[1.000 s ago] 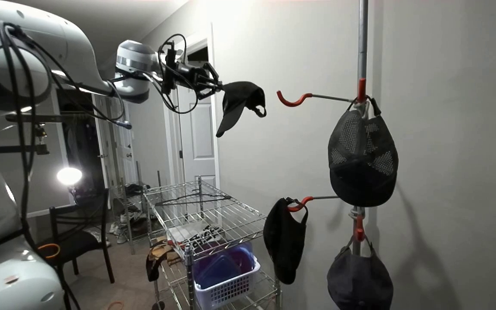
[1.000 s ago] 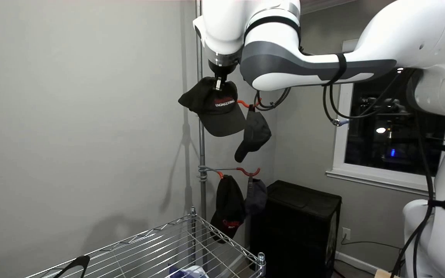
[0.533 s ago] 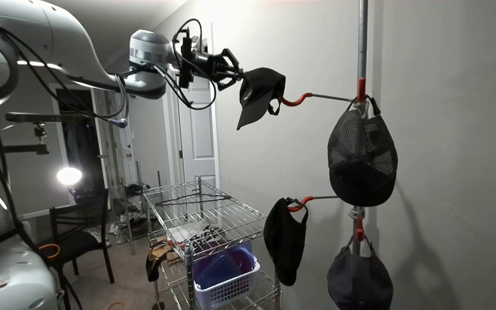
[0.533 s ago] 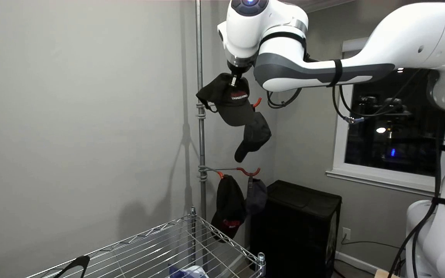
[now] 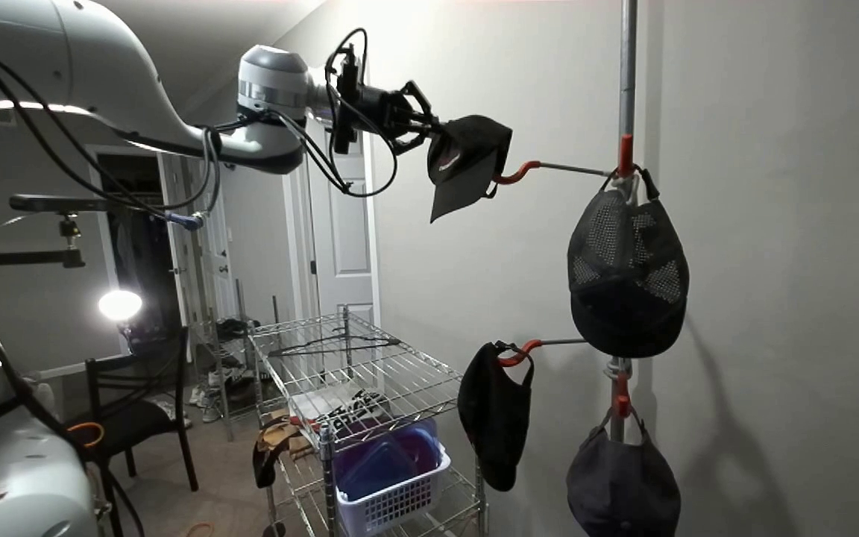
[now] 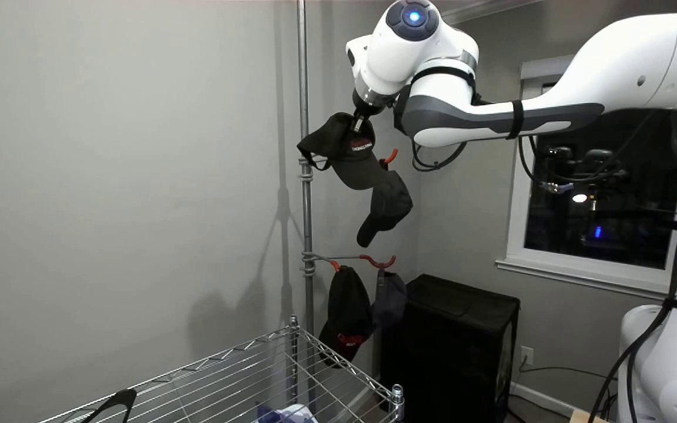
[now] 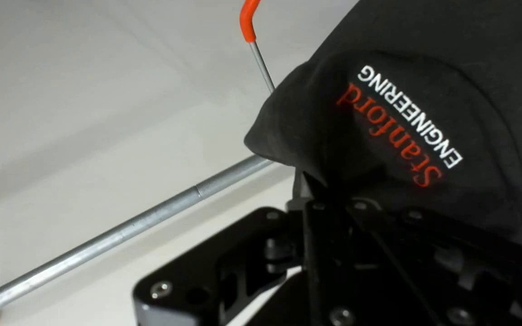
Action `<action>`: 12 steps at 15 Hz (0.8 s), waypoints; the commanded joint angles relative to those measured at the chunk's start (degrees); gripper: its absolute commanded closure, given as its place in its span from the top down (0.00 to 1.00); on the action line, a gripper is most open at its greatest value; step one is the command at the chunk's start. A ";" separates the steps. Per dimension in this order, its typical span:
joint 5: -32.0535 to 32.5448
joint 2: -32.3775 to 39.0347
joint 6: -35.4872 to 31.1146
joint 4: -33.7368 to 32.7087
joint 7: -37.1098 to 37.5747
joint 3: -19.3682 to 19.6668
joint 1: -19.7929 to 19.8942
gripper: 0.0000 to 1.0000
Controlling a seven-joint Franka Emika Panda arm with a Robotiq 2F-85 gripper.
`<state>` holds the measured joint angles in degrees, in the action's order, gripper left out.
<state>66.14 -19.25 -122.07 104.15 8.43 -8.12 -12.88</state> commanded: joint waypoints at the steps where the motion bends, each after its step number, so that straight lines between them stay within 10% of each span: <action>1: -5.34 -3.41 -12.81 4.47 -3.28 2.54 0.09 0.03; 5: -6.71 -5.02 -20.99 6.93 -1.73 2.37 2.13 0.03; 12: -8.49 -7.71 -15.87 9.18 -2.12 1.20 4.79 0.03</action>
<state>60.20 -24.41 -139.61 110.87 7.32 -6.19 -9.72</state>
